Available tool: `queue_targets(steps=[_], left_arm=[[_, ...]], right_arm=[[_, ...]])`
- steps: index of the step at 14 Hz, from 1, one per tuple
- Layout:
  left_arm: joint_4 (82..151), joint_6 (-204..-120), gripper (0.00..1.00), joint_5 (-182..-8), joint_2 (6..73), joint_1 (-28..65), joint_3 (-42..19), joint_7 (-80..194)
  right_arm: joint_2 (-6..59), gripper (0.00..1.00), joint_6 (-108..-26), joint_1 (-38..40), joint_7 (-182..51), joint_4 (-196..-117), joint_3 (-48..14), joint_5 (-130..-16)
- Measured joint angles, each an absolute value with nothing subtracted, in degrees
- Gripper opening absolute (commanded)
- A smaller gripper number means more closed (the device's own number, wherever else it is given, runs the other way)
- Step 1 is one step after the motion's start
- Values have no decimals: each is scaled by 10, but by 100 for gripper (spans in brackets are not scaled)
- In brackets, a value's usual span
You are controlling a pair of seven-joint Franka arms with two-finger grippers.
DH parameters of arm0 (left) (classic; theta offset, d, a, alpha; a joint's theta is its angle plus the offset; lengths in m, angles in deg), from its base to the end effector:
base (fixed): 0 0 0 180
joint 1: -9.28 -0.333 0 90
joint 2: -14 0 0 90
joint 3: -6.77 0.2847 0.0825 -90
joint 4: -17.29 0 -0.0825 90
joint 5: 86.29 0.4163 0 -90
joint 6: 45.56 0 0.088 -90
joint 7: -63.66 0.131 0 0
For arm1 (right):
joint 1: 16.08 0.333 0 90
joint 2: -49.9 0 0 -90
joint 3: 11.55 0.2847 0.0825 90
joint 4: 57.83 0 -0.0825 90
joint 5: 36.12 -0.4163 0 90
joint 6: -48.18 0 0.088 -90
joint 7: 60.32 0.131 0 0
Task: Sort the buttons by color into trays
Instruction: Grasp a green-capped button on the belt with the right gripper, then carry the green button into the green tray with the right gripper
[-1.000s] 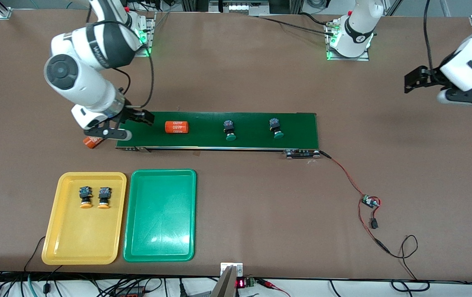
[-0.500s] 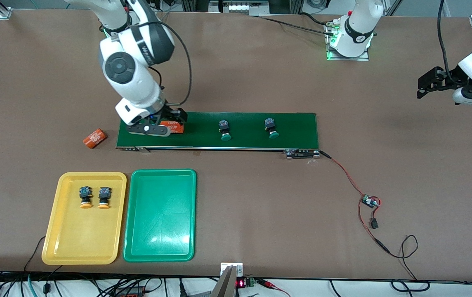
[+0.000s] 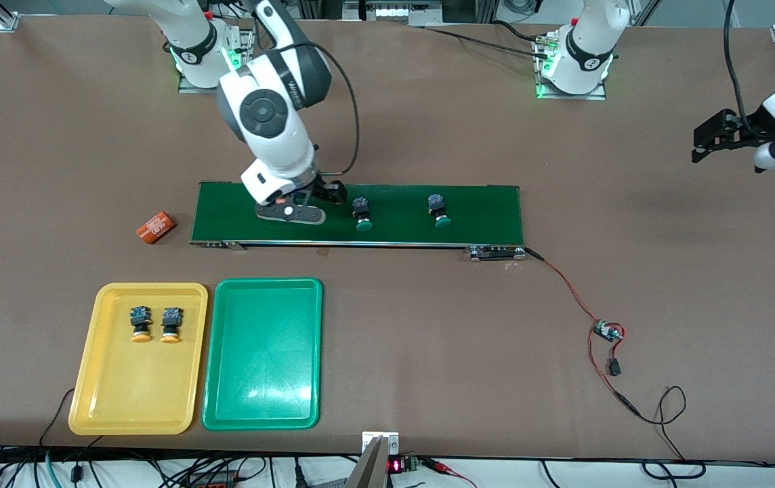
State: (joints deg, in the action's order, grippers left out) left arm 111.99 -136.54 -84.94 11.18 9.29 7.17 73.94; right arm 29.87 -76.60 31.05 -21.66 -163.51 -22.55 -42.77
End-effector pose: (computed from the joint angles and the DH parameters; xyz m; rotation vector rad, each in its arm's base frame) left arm 0.5731 0.0070 0.5579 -3.1081 0.2699 0.0278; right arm 0.5173 0.3897 0.2677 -3.1190 0.1557 0.0383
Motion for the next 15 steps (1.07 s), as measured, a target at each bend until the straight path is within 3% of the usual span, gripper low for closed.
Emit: queue_targets(steps=[15], left_arm=[[1106, -1362, 100, -849, 124, 97, 69, 739]], right_arm=[[226, 100, -766, 351, -261, -1607, -226, -427]])
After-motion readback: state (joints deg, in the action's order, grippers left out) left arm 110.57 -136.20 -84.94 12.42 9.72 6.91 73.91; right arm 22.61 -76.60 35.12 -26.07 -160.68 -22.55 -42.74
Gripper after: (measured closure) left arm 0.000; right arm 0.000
